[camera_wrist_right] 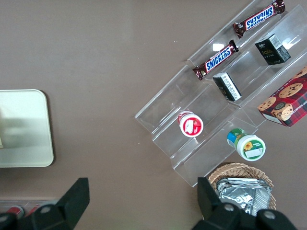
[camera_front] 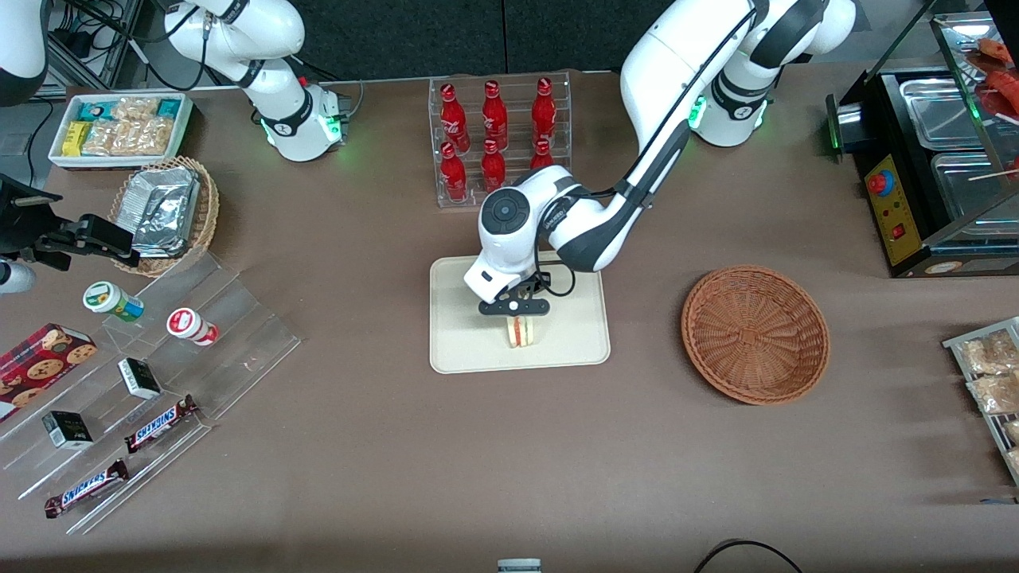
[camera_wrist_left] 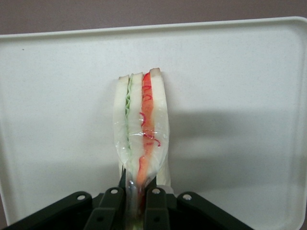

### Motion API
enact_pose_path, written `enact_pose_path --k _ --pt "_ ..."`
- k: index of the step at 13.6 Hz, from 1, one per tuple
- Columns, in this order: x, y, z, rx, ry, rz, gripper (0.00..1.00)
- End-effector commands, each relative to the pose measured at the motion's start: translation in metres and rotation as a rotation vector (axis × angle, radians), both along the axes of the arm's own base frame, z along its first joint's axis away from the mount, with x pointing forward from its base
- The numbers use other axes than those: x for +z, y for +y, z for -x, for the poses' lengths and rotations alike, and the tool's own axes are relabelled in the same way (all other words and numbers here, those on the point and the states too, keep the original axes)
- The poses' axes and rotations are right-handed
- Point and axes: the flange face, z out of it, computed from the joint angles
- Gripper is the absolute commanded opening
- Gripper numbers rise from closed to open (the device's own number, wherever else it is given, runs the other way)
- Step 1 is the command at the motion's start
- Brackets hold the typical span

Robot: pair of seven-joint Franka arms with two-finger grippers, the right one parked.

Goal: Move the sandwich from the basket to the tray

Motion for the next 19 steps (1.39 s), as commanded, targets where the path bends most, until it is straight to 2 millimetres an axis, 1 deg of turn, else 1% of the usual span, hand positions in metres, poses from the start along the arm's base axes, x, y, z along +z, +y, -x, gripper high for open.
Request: enact_pose_path --k 1,2,5,7,8,9,10,11,13,15,17,19 --pt "-0.003 -0.007 -0.002 -0.006 -0.027 -0.006 0.92" --pt "-0.002 -0.008 -0.002 -0.01 -0.027 -0.006 0.99" --pt "0.01 0.0 -0.012 0.013 -0.033 0.0 0.99" --pt "0.032 0.002 -0.012 0.031 -0.032 -0.003 0.99" --pt "0.047 0.007 -0.015 0.045 -0.034 -0.01 0.99" --pt "0.068 0.011 -0.019 0.073 -0.034 -0.008 0.99" --pt "0.087 0.023 -0.026 0.133 -0.016 -0.011 0.99" --pt "0.107 0.044 -0.041 0.193 -0.009 -0.007 0.99" --pt "0.15 0.072 -0.052 0.237 -0.019 -0.01 0.99" --pt "0.189 0.105 -0.058 0.267 -0.011 -0.037 0.99" --pt "0.223 0.145 -0.067 0.289 0.006 -0.052 0.99" --pt "0.25 0.191 -0.074 0.236 0.048 -0.067 0.99"
